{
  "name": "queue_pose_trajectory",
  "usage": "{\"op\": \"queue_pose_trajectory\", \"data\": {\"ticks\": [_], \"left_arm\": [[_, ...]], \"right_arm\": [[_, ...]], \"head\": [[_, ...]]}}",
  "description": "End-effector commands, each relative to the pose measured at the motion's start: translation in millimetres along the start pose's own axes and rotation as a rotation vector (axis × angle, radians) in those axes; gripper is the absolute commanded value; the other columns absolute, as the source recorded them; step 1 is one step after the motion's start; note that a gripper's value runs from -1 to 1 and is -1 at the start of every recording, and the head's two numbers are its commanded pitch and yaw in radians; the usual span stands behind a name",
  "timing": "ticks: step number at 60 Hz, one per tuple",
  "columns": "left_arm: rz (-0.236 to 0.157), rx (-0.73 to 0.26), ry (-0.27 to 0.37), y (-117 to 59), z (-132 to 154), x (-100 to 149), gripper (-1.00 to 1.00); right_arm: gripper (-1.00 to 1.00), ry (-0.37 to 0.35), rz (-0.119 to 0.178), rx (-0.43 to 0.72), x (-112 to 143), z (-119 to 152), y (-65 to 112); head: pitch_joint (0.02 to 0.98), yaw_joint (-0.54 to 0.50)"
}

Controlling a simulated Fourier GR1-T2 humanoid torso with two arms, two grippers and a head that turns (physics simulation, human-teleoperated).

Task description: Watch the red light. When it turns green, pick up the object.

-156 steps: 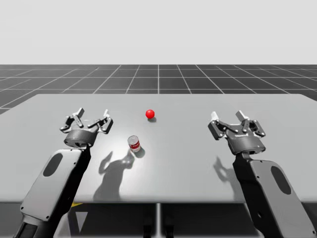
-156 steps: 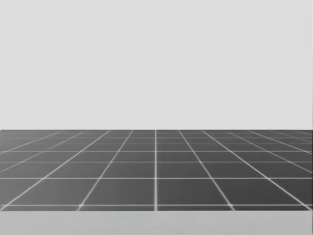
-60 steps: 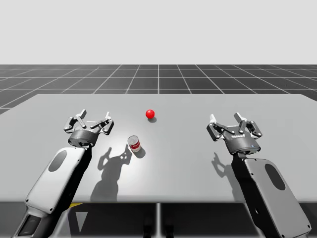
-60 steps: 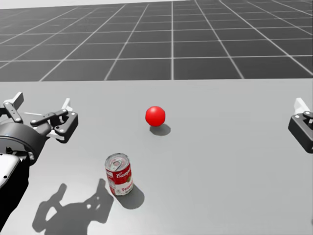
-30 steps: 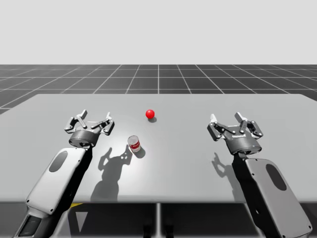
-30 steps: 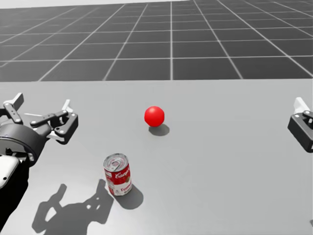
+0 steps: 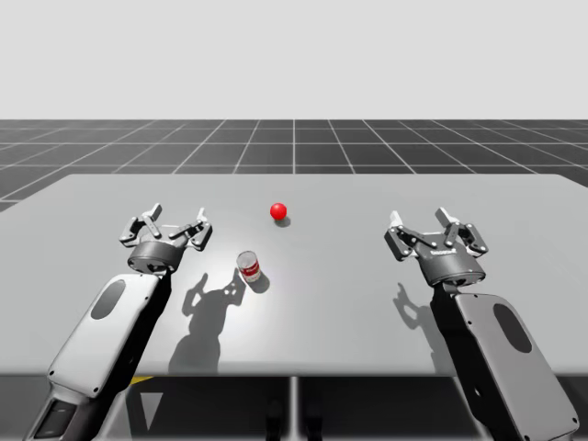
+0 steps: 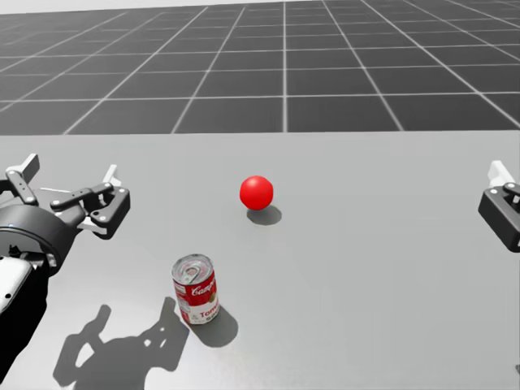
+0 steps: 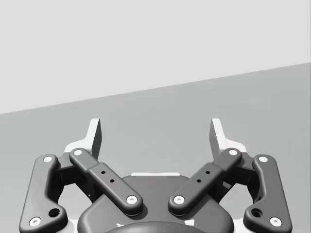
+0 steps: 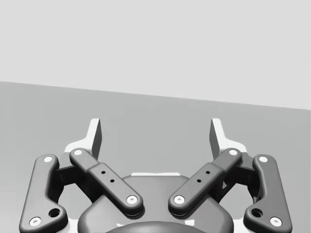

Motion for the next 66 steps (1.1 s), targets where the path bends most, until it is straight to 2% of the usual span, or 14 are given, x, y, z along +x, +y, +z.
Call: {"op": "queue_pose_trajectory", "data": {"ticks": [1,66], "left_arm": [[0.0,0.0,0.001,-0.3,-0.4,-0.3,-1.0],[-0.005,-0.003,0.0,0.0,-0.7,-0.8,-1.0]], "right_arm": [[-1.0,0.0,0.0,0.0,-0.2,0.0,0.1],[-1.0,-0.004,0.012,-0.001,0.3,1.0,0.5]], "head": [[0.601,0.07],[0.604,0.07]]}}
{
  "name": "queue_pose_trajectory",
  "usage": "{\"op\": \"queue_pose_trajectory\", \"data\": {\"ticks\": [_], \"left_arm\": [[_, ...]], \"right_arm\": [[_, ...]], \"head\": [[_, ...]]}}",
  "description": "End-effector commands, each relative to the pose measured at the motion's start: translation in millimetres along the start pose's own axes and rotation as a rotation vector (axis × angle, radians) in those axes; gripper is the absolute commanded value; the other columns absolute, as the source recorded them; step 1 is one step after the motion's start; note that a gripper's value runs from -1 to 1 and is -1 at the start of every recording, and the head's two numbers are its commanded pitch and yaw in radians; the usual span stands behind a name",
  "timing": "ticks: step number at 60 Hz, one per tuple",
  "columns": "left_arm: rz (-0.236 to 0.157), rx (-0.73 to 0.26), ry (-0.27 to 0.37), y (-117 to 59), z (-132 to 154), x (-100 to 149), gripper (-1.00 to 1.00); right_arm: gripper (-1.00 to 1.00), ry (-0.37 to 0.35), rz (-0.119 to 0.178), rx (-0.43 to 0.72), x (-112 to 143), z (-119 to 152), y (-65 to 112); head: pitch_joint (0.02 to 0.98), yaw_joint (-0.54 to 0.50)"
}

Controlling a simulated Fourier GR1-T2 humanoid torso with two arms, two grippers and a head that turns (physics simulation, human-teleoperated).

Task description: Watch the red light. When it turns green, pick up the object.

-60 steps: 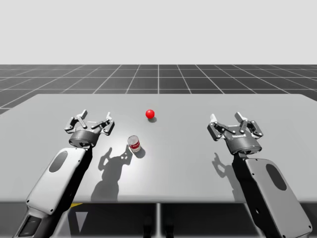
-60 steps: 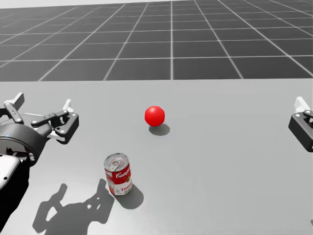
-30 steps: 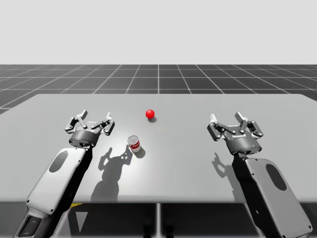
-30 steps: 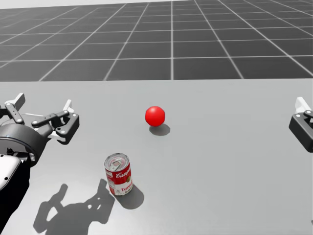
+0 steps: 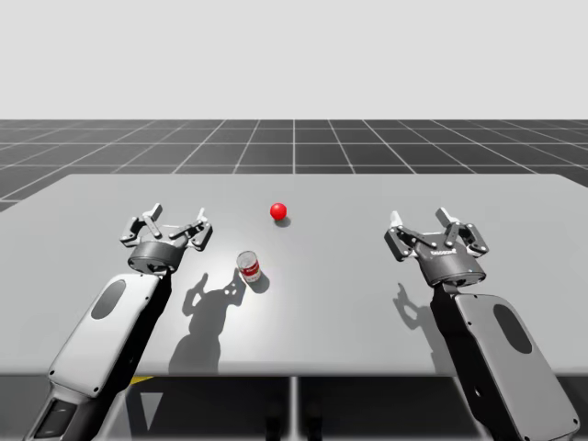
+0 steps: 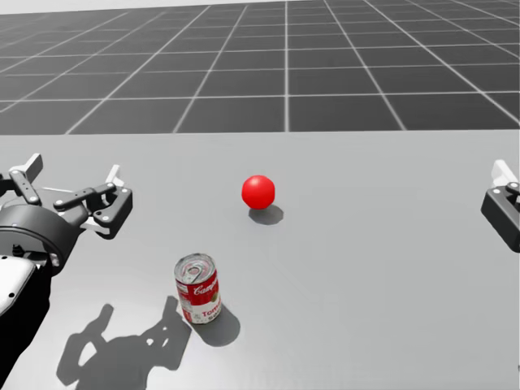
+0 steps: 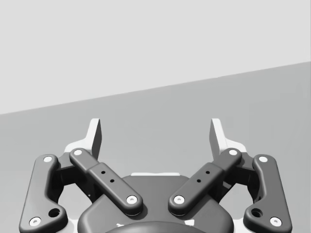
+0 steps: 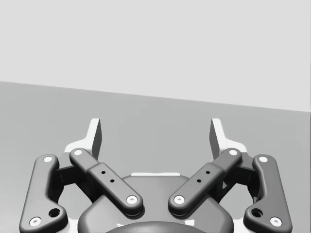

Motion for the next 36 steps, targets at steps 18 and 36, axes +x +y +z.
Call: {"op": "queue_pose_trajectory", "data": {"ticks": [18,36], "left_arm": [[-0.001,-0.002,0.0,-0.2,0.0,-0.4,-1.0],[-0.002,-0.003,0.004,-0.3,-0.8,-1.3,-1.0]], "right_arm": [[-1.0,-0.001,0.005,-0.002,-0.4,0.2,0.2],[-1.0,0.003,0.007,0.001,-0.9,-0.1,1.2]], "head": [[0.602,0.07],[0.662,0.1]]}}
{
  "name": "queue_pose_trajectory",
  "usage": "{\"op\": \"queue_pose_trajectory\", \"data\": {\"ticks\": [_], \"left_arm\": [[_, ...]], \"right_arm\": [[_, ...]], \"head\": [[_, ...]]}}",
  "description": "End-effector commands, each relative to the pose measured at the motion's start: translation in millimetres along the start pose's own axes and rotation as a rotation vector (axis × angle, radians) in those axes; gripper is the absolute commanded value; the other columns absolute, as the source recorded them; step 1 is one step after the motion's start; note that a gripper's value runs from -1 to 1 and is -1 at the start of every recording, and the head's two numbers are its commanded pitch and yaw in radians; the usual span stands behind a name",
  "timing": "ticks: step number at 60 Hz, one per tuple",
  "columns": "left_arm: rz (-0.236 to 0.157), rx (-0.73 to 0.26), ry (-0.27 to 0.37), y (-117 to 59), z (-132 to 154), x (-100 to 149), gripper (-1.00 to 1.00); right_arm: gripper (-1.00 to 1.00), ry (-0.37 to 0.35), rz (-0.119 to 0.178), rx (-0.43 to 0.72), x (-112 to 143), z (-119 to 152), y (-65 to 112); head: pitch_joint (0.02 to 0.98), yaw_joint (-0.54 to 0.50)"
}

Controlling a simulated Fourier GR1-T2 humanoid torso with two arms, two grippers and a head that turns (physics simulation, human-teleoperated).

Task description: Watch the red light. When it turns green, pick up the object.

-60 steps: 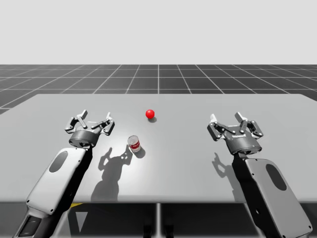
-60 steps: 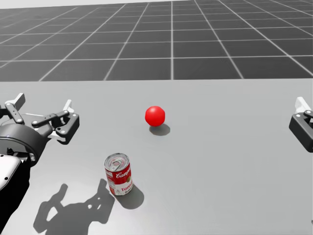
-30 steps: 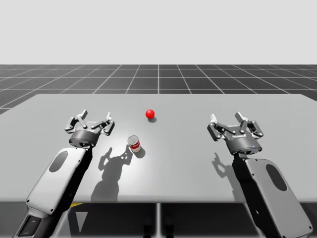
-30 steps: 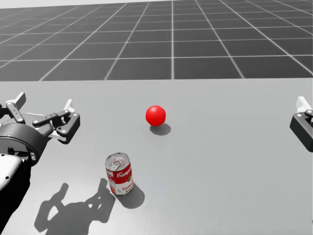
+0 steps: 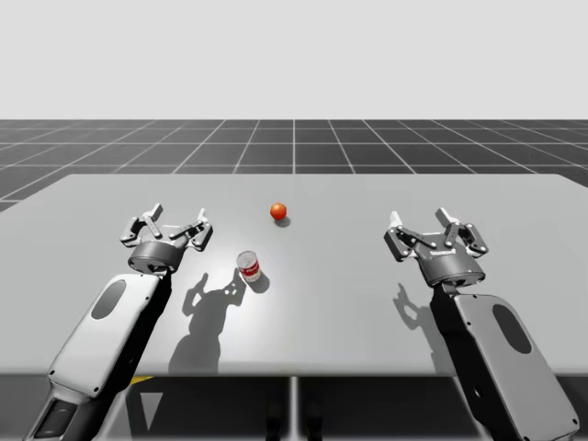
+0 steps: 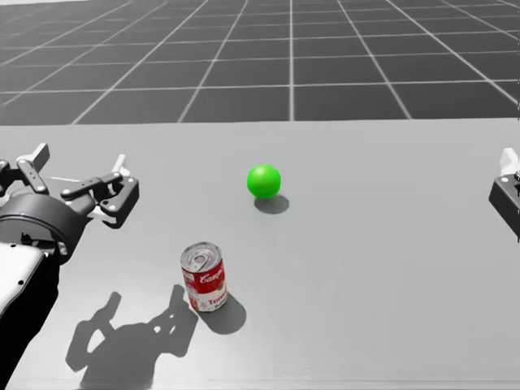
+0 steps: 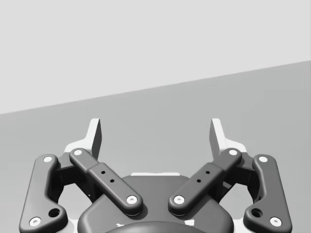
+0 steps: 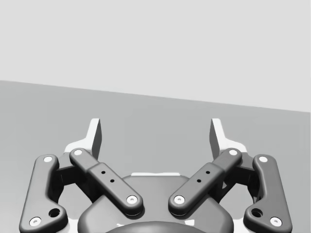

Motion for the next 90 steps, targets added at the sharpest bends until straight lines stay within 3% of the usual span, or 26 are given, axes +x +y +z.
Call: {"op": "queue_pose_trajectory", "data": {"ticks": [1,17,30,35,40,42,48,54,65,76,90], "left_arm": [[-0.001,0.0,0.003,-0.3,-1,-1,-1.0],[-0.006,-0.007,0.007,-1.8,-2,-1,-1.0],[0.002,-0.061,0.023,-6.7,2,2,-1.0],[0.043,-0.112,0.025,-11.1,7,6,-1.0],[0.1,-0.151,-0.012,-12.6,14,16,-1.0],[0.146,-0.18,-0.02,-12.1,19,22,-1.0],[0.2,-0.217,-0.063,-11.0,37,38,-1.0],[0.209,-0.283,-0.069,-11.0,54,46,-1.0],[0.215,-0.424,0.012,-8.7,87,39,-1.0],[0.183,-0.454,0.056,-13.3,111,14,-1.0],[0.184,-0.498,0.127,-24.9,128,-14,-1.0]], "right_arm": [[-1.0,0.002,0.002,0.003,0,0,0.7],[-1.0,0.012,0.013,0.012,-3,-1,3.2],[-1.0,0.015,0.016,0.011,-4,0,5.3],[-1.0,0.015,0.019,0.012,-4,0,6.0],[-1.0,0.015,0.021,0.013,-4,0,6.4],[-1.0,0.015,0.02,0.012,-4,0,6.2],[-1.0,0.014,0.016,0.012,-4,-1,6.0],[-1.0,0.013,0.018,0.011,-4,-1,5.9],[-1.0,0.009,0.017,0.01,-3,-1,5.0],[-1.0,0.007,0.007,0.008,-2,0,4.0],[-1.0,0.006,0.004,0.008,-2,0,4.0]], "head": [[0.669,0.1],[0.797,0.2],[0.809,0.23],[0.809,0.23],[0.803,0.23],[0.802,0.23],[0.802,0.23],[0.802,0.24],[0.801,0.23],[0.804,0.23],[0.805,0.23]]}}
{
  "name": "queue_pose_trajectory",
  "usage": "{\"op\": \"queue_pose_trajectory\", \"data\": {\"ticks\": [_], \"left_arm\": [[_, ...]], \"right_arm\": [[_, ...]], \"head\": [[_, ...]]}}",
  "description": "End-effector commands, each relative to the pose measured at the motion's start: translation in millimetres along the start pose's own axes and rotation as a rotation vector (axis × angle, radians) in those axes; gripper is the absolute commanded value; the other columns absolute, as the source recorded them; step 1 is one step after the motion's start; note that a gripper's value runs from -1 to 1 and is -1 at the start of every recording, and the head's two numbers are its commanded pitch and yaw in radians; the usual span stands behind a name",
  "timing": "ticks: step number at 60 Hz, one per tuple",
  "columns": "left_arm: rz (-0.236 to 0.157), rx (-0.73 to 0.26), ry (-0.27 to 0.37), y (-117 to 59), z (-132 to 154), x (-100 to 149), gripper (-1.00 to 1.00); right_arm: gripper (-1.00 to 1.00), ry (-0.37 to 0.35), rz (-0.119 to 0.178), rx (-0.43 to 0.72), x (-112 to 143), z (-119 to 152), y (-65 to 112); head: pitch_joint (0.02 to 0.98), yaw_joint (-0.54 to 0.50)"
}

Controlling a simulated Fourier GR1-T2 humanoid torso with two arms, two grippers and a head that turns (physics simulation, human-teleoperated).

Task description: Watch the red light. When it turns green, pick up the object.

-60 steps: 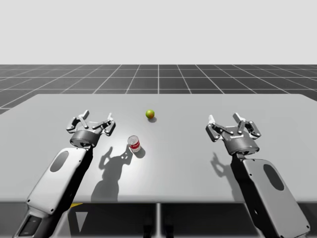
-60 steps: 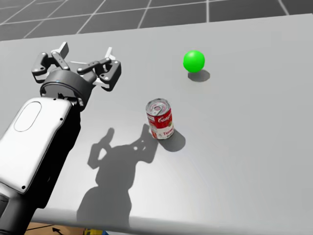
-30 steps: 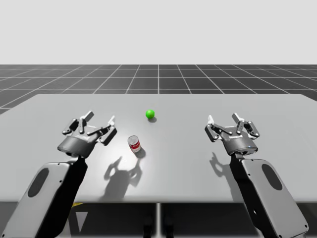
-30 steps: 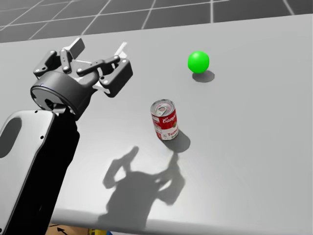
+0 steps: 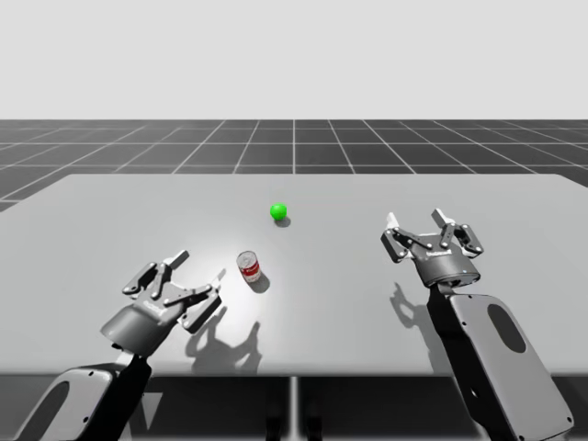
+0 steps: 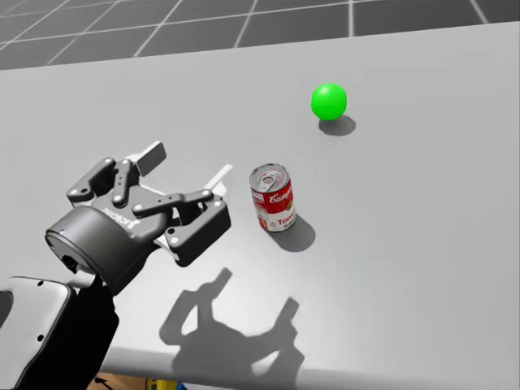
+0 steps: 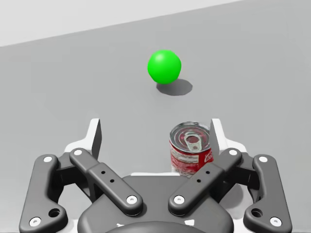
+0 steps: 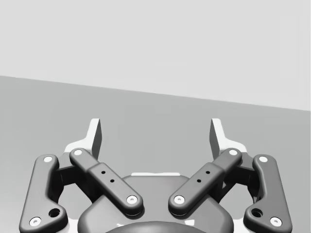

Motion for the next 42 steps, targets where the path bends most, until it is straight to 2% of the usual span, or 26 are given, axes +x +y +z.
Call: {"op": "queue_pose_trajectory", "data": {"ticks": [1,11,21,23,27,35,42], "left_arm": [[0.009,-0.038,0.061,-13.5,8,-28,-1.0],[-0.017,-0.06,0.106,-21.4,1,-44,-1.0],[-0.001,-0.074,0.141,-26.3,-14,-54,-1.0],[-0.01,-0.073,0.149,-27.6,-20,-56,-1.0],[0.006,-0.076,0.163,-29.5,-28,-57,-1.0],[-0.002,-0.063,0.182,-33.8,-47,-59,-1.0],[0.009,-0.048,0.202,-35.7,-61,-60,-1.0]], "right_arm": [[-1.0,-0.001,-0.003,0.0,0,0,-0.2],[-1.0,-0.003,-0.005,0.0,1,0,-0.3],[-1.0,-0.005,-0.006,-0.001,1,1,-0.8],[-1.0,-0.005,-0.005,-0.001,1,1,-0.8],[-1.0,-0.005,-0.005,0.0,1,1,-0.7],[-1.0,-0.007,-0.006,-0.002,2,1,-0.8],[-1.0,-0.007,-0.006,-0.001,2,2,-0.7]], "head": [[0.806,0.23],[0.807,0.23],[0.811,0.23],[0.812,0.23],[0.813,0.23],[0.812,0.23],[0.81,0.22]]}}
